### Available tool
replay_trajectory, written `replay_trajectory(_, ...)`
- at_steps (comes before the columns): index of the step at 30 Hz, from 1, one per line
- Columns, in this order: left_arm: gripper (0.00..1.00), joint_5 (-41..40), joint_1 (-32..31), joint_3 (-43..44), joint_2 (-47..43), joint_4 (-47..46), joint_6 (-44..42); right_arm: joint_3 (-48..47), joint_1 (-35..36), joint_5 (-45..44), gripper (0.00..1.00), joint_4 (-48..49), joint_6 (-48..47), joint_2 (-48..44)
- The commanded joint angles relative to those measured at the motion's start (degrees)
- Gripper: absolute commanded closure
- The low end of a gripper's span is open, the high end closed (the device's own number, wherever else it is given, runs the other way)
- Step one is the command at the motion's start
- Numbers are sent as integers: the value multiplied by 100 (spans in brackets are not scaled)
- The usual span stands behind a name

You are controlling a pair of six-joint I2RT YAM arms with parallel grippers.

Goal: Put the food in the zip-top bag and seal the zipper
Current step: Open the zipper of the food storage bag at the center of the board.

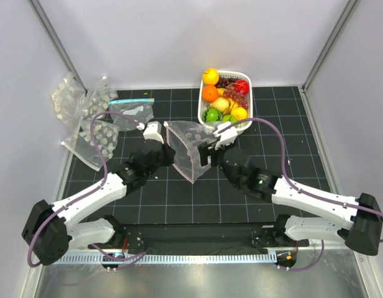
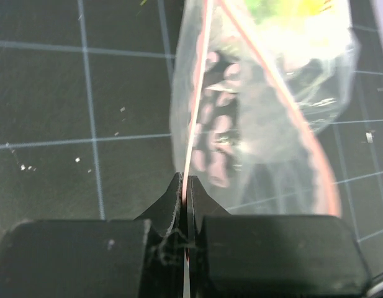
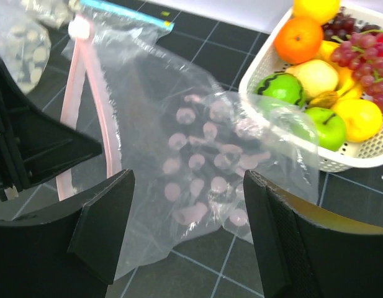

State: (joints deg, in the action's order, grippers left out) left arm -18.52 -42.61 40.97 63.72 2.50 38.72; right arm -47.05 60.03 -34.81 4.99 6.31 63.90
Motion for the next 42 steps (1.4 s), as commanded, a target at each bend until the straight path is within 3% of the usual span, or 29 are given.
replay_trajectory(1, 100, 551, 279, 192, 201, 57, 267, 169, -280, 52, 22, 423, 379, -448)
replay_trajectory(5, 100, 719, 403, 183, 307, 66, 276, 398, -1079, 657, 22, 328, 994, -756)
replay_trajectory(8, 100, 631, 429, 174, 334, 92, 276, 459, -2420, 1551, 24, 134, 1704, -686)
replay_trajectory(15, 100, 595, 631, 218, 640, 154, 294, 635, -3918, 3732, 27, 659, 2876, 410)
replay_trajectory(21, 100, 613, 815, 262, 887, 163, 303, 758, -4245, 4806, 28, 1214, 3193, 896)
replay_trajectory(27, 100, 718, 991, 324, 1177, 145, 303, 829, -4245, 4922, 30, 1232, 3254, 975)
replay_trajectory(34, 100, 780, 1088, 376, 1327, 154, 312, 864, -4236, 5370, 42, 1452, 3553, 1064)
replay_trajectory(42, 100, 868, 1141, 412, 1415, 154, 356, 715, -4236, 5466, 43, 1170, 3474, 1221)
